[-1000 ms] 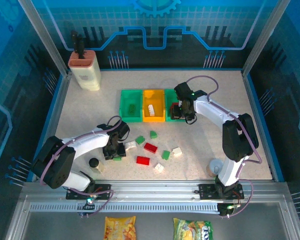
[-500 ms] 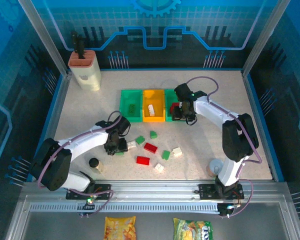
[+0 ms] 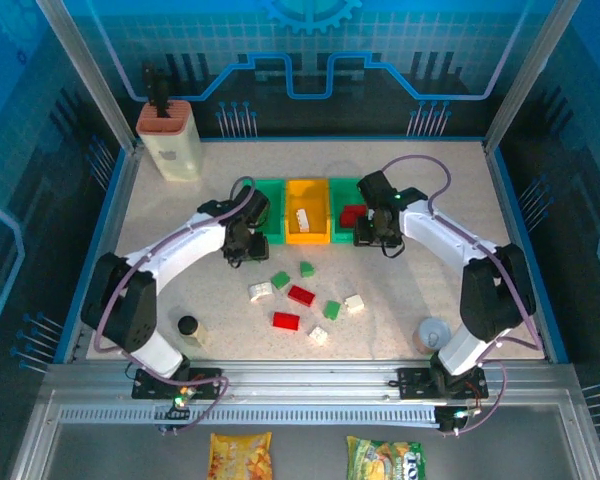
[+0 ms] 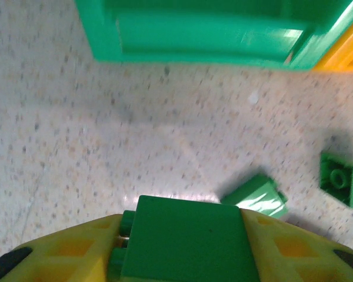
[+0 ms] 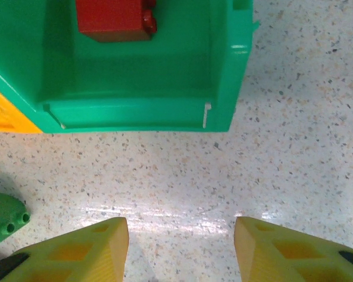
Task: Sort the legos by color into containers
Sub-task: Pick up the lego from the bottom-left of the table, then place the lego in the container.
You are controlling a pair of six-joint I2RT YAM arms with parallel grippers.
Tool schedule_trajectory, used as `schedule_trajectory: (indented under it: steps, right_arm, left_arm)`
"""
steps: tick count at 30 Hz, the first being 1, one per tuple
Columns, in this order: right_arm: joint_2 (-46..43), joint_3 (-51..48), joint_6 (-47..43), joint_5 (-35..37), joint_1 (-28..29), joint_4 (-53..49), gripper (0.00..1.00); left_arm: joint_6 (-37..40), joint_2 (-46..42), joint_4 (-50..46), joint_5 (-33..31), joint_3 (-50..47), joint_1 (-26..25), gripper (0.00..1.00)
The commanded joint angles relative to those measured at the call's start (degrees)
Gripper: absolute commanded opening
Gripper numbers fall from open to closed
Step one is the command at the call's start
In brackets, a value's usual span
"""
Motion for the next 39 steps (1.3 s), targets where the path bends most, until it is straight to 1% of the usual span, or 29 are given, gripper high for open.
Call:
schedule_trajectory:
  steps: [1,13,18,25,29,33,39]
  right_arm:
    - [-3.4,-1.1,1.0,1.7,0.7,-2.3,0.52]
    - [-9.0,-4.6,2.8,3.6,1.1,-4.2,0.52]
    - [-10.8,-5.5,3.1,4.8,1.3,-5.1,0.52]
    - [-13.2,-6.4,3.3,6.4,1.3,-6.5,0.52]
    - [-14.2,-6.9,3.6,6.7,1.3,-7.1,0.52]
    - [-14.9,-7.3,3.8,6.8,1.3,-7.4,0.52]
    - [-15.8,-7.3,3.9,7.1,1.3,-8.1,0.52]
  left_arm:
    - [5.0,3.2,-1.7,-0.1,5.5,1.8,0.46]
    - [10.7,16.3,-2.5,3.5,23.1,7.8,0.46]
    - [11.7,21.7,-2.5,4.6,30.1,8.8,0.46]
    - [11.6,28.2,-1.5,7.4,37.3,9.1,0.46]
    - [10.8,30.6,-1.1,8.6,39.6,9.4,0.46]
    - [10.3,31.9,-0.1,9.2,39.8,10.0,0.47]
    - [8.6,32.9,2.2,12.7,39.0,11.7,0.47]
